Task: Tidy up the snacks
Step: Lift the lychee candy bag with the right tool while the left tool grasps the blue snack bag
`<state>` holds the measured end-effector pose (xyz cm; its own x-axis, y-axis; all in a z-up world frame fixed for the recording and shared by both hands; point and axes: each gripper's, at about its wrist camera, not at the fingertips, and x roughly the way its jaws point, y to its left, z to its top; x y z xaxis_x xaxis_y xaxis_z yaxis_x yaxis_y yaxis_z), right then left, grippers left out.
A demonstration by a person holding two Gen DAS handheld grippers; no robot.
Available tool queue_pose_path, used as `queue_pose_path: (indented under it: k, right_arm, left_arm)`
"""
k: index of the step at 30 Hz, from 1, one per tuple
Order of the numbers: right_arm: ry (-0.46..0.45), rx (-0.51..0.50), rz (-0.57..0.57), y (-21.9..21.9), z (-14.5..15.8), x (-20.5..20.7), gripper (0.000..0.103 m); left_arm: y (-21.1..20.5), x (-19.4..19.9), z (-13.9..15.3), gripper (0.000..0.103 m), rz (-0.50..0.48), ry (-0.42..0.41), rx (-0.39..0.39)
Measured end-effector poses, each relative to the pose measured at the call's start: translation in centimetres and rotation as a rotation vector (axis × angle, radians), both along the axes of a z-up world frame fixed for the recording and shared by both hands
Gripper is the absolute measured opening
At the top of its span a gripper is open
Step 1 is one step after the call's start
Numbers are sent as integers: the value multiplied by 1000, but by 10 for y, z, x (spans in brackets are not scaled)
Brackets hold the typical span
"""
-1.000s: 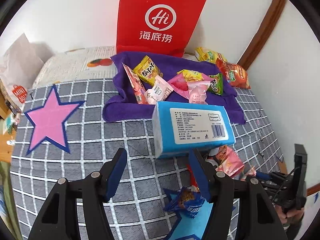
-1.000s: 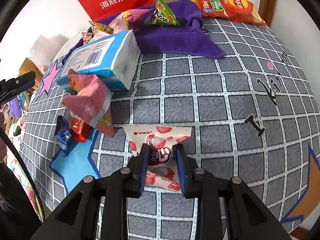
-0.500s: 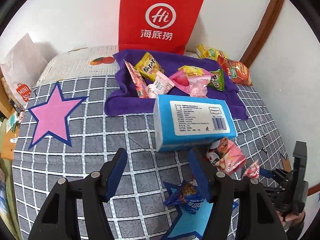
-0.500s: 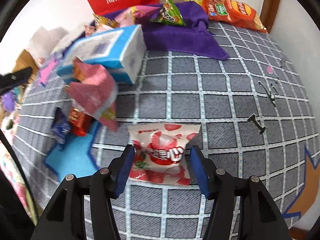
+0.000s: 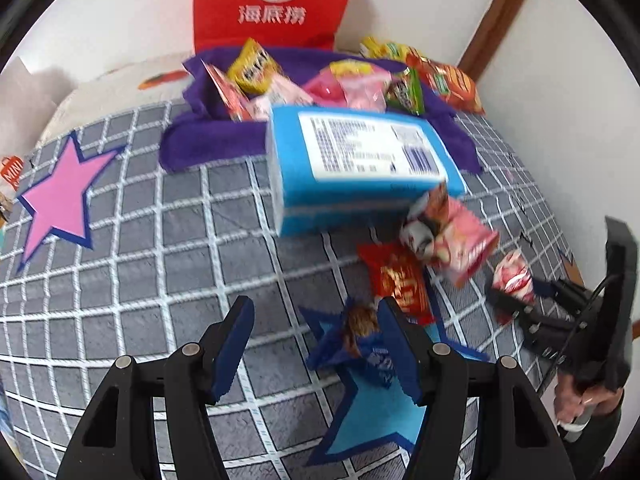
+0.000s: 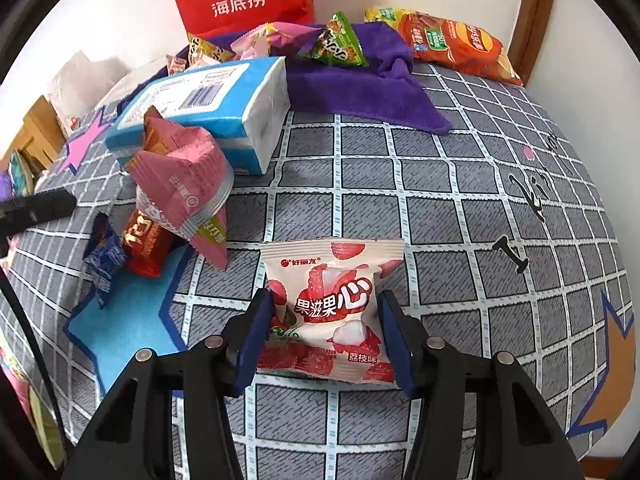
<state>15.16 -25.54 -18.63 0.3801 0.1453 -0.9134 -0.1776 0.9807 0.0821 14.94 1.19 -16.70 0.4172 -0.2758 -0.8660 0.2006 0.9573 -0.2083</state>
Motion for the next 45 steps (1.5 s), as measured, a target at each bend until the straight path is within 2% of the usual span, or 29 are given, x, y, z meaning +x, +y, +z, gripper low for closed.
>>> queue_pose_path:
  k: [7, 9, 16, 22, 24, 25, 27, 29, 37, 45]
  right_arm:
    - [-45, 21, -44, -18, 22, -14, 53]
    - [-46, 23, -51, -23, 26, -17, 53]
    - [-57, 7, -71, -31, 32, -23, 53]
    - [-57, -9, -54, -27, 33, -25, 53]
    - [-60, -7, -50, -25, 34, -25, 53]
    - [-63, -6, -48, -24, 35, -24, 53]
    - [-70, -4, -43, -22, 38, -23, 53]
    - [-79, -1, -36, -20, 40, -21, 53]
    - [-121, 14, -14, -7, 58, -10, 53]
    - [-189, 32, -10, 5, 94, 17, 53]
  left_arm:
    - [-17, -10, -14, 69, -73, -8, 10]
    - [-24, -13, -16, 75, -100, -15, 12]
    - [-44, -16, -25, 75, -139, -28, 110]
    - [-44, -17, -32, 73, -116, -47, 131]
    - [-40, -17, -31, 62, -106, -52, 129]
    - [-39, -17, -31, 62, -106, -54, 123]
    - [-32, -17, -28, 53, -99, -56, 99]
    - [-25, -17, -24, 51, -86, -55, 82]
    - [2, -20, 4, 50, -24, -99, 56]
    - [31, -1, 48, 50, 60, -167, 36]
